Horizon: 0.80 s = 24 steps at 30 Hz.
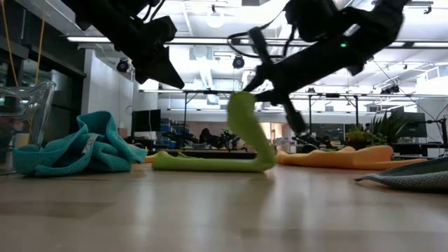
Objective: Fold microfiber towels
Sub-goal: Fold the green microfiber towel
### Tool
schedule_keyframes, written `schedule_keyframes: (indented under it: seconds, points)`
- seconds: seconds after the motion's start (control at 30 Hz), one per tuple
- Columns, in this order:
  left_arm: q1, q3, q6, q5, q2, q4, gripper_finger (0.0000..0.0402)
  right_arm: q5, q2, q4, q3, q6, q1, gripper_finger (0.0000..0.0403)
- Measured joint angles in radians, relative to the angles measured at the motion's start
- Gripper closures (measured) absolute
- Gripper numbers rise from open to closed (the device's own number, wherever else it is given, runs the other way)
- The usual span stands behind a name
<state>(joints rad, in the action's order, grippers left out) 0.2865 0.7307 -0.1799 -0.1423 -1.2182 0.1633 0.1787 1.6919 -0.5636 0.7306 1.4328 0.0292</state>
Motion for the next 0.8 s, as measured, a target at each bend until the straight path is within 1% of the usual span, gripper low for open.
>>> schedule_keyframes:
  seconds: [0.07, 0.13, 0.2, 0.3, 0.37, 0.5, 0.6, 0.7, 0.8]
  points:
    - [0.003, 0.0, 0.001, 0.0, 0.0, 0.006, 0.0401, 0.0, 0.031, 0.001, 0.038, -0.014, -0.004, 0.0403]
    - [0.003, 0.001, 0.019, 0.0, 0.001, 0.058, 0.0402, -0.002, 0.057, 0.005, 0.069, -0.031, -0.01, 0.0403]
    - [0.003, 0.001, 0.042, 0.0, -0.01, 0.13, 0.0401, -0.003, 0.069, 0.015, 0.075, -0.037, -0.016, 0.0403]
    - [0.002, -0.03, 0.052, 0.023, -0.045, 0.149, 0.0401, -0.008, 0.069, 0.036, 0.071, -0.039, -0.024, 0.0403]
    - [0.002, -0.046, 0.038, 0.042, -0.074, 0.146, 0.0402, -0.027, 0.059, 0.071, 0.071, -0.053, -0.03, 0.0403]
    - [0.0, -0.058, 0.03, 0.07, -0.173, 0.13, 0.0401, -0.049, 0.036, 0.116, 0.07, -0.075, -0.036, 0.0403]
    - [-0.002, -0.055, 0.037, 0.106, -0.255, 0.059, 0.0401, -0.067, 0.019, 0.135, 0.07, -0.097, -0.037, 0.0403]
    - [-0.006, -0.056, 0.033, 0.106, -0.328, 0.041, 0.0401, -0.083, 0.001, 0.17, 0.07, -0.111, -0.037, 0.0403]
    - [-0.006, -0.056, 0.016, 0.107, -0.374, 0.02, 0.0402, -0.095, -0.014, 0.212, 0.069, -0.123, -0.037, 0.0403]
